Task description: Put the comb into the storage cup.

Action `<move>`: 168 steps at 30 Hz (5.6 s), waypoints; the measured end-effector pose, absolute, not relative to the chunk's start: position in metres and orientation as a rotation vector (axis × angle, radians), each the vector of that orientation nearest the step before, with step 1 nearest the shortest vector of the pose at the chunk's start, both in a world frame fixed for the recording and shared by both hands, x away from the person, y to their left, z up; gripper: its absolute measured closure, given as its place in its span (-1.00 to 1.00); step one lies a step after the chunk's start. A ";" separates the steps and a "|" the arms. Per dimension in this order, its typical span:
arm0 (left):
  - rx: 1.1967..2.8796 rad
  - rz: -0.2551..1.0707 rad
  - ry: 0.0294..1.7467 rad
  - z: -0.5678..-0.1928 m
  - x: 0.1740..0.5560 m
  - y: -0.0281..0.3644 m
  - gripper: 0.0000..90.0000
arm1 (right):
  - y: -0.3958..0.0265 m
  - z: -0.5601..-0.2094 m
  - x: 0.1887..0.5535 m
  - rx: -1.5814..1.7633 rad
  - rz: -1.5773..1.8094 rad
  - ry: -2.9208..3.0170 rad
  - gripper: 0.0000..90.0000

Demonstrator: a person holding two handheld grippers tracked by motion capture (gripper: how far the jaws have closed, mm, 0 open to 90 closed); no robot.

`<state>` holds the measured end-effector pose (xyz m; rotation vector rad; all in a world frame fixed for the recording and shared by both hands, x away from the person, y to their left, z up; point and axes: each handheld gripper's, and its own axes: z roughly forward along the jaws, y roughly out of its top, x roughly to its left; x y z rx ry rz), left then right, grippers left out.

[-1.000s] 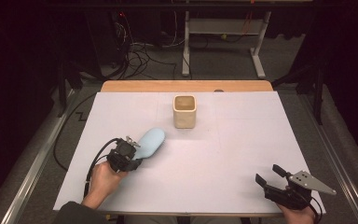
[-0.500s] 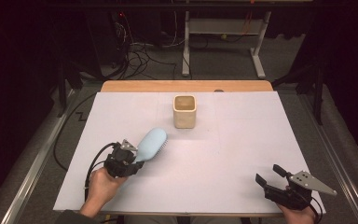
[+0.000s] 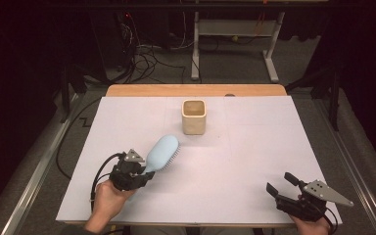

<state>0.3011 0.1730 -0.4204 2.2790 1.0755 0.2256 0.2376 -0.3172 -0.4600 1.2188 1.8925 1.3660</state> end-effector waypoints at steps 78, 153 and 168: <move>2.293 0.206 0.794 -0.418 0.276 0.108 0.53 | -0.187 -0.453 0.245 0.897 1.582 2.168 -0.51; 2.320 0.301 0.657 -0.416 0.261 0.067 0.53 | -0.148 -0.443 0.281 1.170 1.767 2.210 -0.36; 2.320 0.332 0.625 -0.410 0.259 0.069 0.52 | -0.150 -0.434 0.279 1.172 1.815 2.272 -0.02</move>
